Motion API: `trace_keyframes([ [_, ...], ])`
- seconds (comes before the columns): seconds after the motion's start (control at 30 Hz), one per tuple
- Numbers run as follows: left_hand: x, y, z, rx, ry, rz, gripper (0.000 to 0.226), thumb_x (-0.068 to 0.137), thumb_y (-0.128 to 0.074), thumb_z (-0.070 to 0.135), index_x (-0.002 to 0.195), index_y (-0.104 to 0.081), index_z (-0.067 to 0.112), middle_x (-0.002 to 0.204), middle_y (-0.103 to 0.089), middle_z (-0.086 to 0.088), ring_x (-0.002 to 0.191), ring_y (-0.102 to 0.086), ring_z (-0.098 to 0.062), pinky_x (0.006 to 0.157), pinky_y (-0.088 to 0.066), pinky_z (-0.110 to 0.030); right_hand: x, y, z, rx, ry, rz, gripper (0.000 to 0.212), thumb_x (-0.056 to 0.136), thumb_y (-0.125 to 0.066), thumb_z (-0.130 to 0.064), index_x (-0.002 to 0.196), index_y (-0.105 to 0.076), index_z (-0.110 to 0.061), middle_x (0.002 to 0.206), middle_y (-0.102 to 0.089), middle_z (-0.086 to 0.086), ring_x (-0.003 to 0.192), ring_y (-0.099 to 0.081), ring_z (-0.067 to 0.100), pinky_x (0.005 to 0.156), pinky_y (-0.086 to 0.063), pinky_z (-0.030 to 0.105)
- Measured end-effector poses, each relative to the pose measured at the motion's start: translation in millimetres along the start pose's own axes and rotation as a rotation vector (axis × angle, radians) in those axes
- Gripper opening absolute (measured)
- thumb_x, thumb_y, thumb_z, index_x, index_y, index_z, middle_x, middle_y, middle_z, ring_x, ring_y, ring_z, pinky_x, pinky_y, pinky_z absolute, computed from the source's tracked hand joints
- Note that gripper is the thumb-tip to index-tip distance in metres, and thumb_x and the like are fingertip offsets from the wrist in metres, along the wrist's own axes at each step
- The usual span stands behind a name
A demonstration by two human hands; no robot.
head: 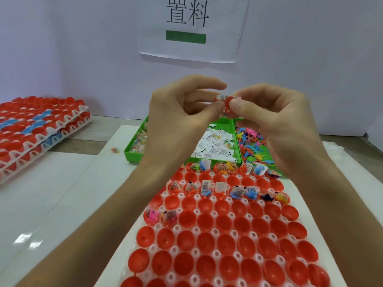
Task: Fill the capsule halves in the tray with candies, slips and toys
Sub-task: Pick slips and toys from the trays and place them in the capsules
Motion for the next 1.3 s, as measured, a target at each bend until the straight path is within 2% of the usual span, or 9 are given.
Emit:
trace_keyframes([
  [0.1, 9, 11, 4, 0.065, 0.096, -0.228, 0.026, 0.082, -0.079, 0.001, 0.105, -0.074, 0.014, 0.087, -0.079, -0.003, 0.080, -0.076, -0.019, 0.074, -0.062, -0.031, -8, 4, -1, -0.115, 0.021, 0.002, 0.007, 0.083, -0.079, -0.015, 0.082, -0.076, -0.021, 0.080, -0.077, -0.001, 0.076, -0.075, 0.016, 0.069, -0.058, 0.022],
  [0.17, 13, 19, 5, 0.119, 0.162, -0.371, 0.029, 0.085, -0.078, 0.007, 0.111, -0.072, 0.017, 0.097, -0.079, -0.001, 0.083, -0.076, -0.020, 0.076, -0.063, -0.032, -18, 4, 2, -0.159, -0.016, -0.042, 0.009, 0.083, -0.079, -0.013, 0.080, -0.076, -0.022, 0.078, -0.077, -0.003, 0.074, -0.074, 0.013, 0.067, -0.057, 0.019],
  [0.2, 15, 23, 6, 0.147, 0.167, -0.377, 0.028, 0.088, -0.076, 0.011, 0.114, -0.071, 0.018, 0.104, -0.078, 0.001, 0.086, -0.076, -0.018, 0.077, -0.063, -0.033, -24, 4, 4, -0.197, -0.035, -0.077, 0.010, 0.082, -0.079, -0.011, 0.080, -0.076, -0.021, 0.077, -0.077, -0.003, 0.074, -0.075, 0.013, 0.068, -0.057, 0.019],
  [0.33, 22, 37, 13, 0.064, 0.145, -0.204, 0.015, 0.096, -0.066, 0.012, 0.109, -0.071, 0.016, 0.109, -0.076, 0.000, 0.086, -0.077, -0.018, 0.077, -0.062, -0.032, -54, -15, 13, -0.412, -0.040, -0.331, 0.017, 0.079, -0.077, 0.000, 0.076, -0.077, -0.016, 0.073, -0.076, -0.006, 0.072, -0.075, 0.010, 0.068, -0.060, 0.027],
  [0.4, 23, 40, 17, 0.038, 0.144, -0.167, 0.014, 0.097, -0.062, 0.010, 0.106, -0.071, 0.015, 0.108, -0.075, -0.003, 0.083, -0.077, -0.019, 0.076, -0.062, -0.033, -68, -29, 20, -0.526, -0.022, -0.465, 0.017, 0.077, -0.077, -0.002, 0.073, -0.077, -0.018, 0.071, -0.075, -0.010, 0.068, -0.071, 0.006, 0.063, -0.054, 0.018],
  [0.5, 22, 41, 20, 0.034, 0.131, -0.137, 0.014, 0.097, -0.061, 0.010, 0.106, -0.070, 0.016, 0.109, -0.074, -0.004, 0.081, -0.077, -0.020, 0.073, -0.060, -0.031, -79, -42, 28, -0.609, -0.014, -0.548, 0.013, 0.076, -0.077, -0.005, 0.073, -0.077, -0.018, 0.069, -0.072, -0.011, 0.071, -0.067, 0.001, 0.066, -0.046, 0.008],
  [0.73, 22, 44, 26, 0.047, 0.085, -0.023, 0.015, 0.095, -0.060, 0.009, 0.106, -0.068, 0.016, 0.107, -0.071, -0.002, 0.074, -0.076, -0.018, 0.067, -0.057, -0.027, -81, -54, 39, -0.745, -0.032, -0.581, 0.007, 0.079, -0.075, -0.019, 0.077, -0.076, -0.025, 0.074, -0.072, -0.016, 0.078, -0.065, -0.001, 0.073, -0.049, 0.017],
  [1.07, 23, 47, 31, 0.068, 0.072, -0.001, 0.015, 0.096, -0.059, 0.008, 0.106, -0.068, 0.015, 0.106, -0.069, -0.001, 0.073, -0.075, -0.016, 0.069, -0.060, -0.028, -74, -58, 42, -0.773, -0.064, -0.620, 0.015, 0.078, -0.071, -0.015, 0.072, -0.069, -0.028, 0.073, -0.070, -0.010, 0.072, -0.065, 0.004, 0.066, -0.052, 0.016],
  [1.3, 23, 46, 31, 0.074, 0.068, -0.002, 0.015, 0.096, -0.059, 0.009, 0.106, -0.068, 0.015, 0.104, -0.068, 0.001, 0.072, -0.075, -0.016, 0.067, -0.059, -0.028, -80, -64, 42, -0.896, -0.043, -0.694, 0.010, 0.078, -0.066, -0.024, 0.074, -0.063, -0.032, 0.075, -0.066, -0.013, 0.076, -0.062, 0.004, 0.071, -0.054, 0.030],
])
Point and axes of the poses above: each hand's wrist, its own x-axis towards the middle knuckle, its own y-axis out of the back of the hand, z = x × y, the point moved 2 cm from there along x, towards the middle knuckle
